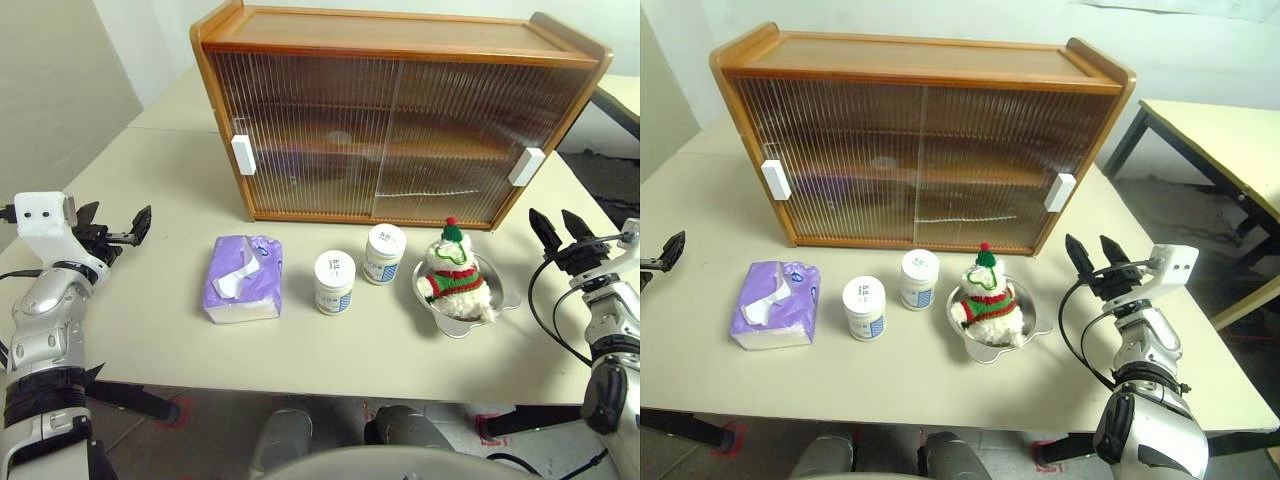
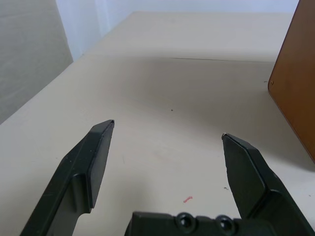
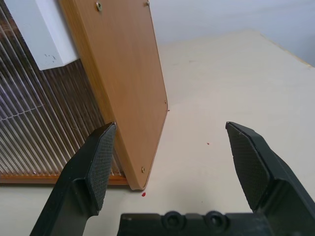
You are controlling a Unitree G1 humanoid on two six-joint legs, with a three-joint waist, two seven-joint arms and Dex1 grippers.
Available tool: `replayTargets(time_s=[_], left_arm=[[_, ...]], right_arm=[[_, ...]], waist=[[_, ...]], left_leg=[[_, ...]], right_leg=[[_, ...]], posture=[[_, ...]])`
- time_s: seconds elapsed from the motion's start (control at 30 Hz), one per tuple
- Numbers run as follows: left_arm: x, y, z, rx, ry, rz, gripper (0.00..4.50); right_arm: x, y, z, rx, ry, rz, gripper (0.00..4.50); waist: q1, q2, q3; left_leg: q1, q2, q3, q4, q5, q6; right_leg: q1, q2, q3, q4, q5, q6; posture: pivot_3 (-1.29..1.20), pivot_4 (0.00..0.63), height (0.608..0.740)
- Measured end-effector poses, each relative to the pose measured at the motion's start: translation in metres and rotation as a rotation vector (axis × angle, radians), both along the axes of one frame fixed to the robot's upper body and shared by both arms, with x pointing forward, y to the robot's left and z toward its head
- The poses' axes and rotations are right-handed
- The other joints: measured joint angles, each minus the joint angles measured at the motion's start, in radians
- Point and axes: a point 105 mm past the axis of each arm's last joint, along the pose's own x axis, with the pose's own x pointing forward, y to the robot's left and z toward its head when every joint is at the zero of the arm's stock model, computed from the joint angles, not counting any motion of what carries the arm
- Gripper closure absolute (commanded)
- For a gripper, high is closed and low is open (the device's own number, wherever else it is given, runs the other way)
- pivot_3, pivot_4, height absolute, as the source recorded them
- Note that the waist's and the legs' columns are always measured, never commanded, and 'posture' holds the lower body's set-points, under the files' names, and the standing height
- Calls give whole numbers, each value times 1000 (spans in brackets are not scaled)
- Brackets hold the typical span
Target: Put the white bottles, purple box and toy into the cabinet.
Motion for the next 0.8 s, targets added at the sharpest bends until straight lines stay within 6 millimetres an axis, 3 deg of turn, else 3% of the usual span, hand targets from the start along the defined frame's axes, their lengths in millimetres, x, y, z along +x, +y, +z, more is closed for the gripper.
replayTargets(time_s=[0.17,0.3,0.47,0.7,0.8], left_arm=[[5,-3,9,3,-24,-29,0],[8,-11,16,2,-45,-94,0],[10,-25,39,32,-94,-213,0],[14,-42,58,84,-147,-268,2430],[18,-62,62,137,-150,-338,3500]], right_arm=[[-5,3,-7,19,30,55,37],[-23,2,-18,66,57,124,37],[-46,34,-4,73,49,473,37],[-61,65,25,46,50,718,0],[-59,81,40,35,20,779,0]], waist=[[-5,-2,-4],[-6,-1,-5],[-20,-2,-3],[-41,-2,5],[-45,-4,8]], left_leg=[[0,0,0,1,0,0],[0,0,0,1,0,0],[-1,-1,1,2,1,-1],[-1,-3,1,8,0,-1],[-2,-4,1,10,0,-1]], right_leg=[[0,0,-1,0,0,-1],[1,0,-1,0,0,0],[1,1,-1,0,0,-1],[2,1,-1,0,-5,7],[2,1,-1,0,-5,8]], posture=[[-22,0,740],[-13,17,740],[-40,43,740],[-27,61,740],[-21,62,740]])
